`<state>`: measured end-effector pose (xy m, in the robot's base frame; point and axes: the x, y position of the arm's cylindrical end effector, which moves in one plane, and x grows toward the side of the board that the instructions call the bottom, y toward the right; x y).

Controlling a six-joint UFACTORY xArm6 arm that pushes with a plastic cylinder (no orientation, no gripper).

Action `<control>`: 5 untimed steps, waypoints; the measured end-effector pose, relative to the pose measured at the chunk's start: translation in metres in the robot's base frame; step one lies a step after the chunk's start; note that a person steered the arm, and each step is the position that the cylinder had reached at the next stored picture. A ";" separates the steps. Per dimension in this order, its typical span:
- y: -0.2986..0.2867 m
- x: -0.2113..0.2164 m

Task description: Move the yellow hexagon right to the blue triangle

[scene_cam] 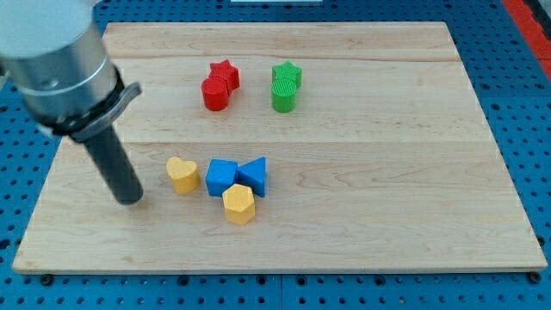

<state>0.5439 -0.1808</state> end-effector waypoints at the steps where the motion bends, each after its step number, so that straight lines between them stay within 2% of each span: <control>1: 0.026 0.041; 2: 0.078 0.039; 3: 0.127 0.015; 5: 0.181 0.010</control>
<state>0.5536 -0.0001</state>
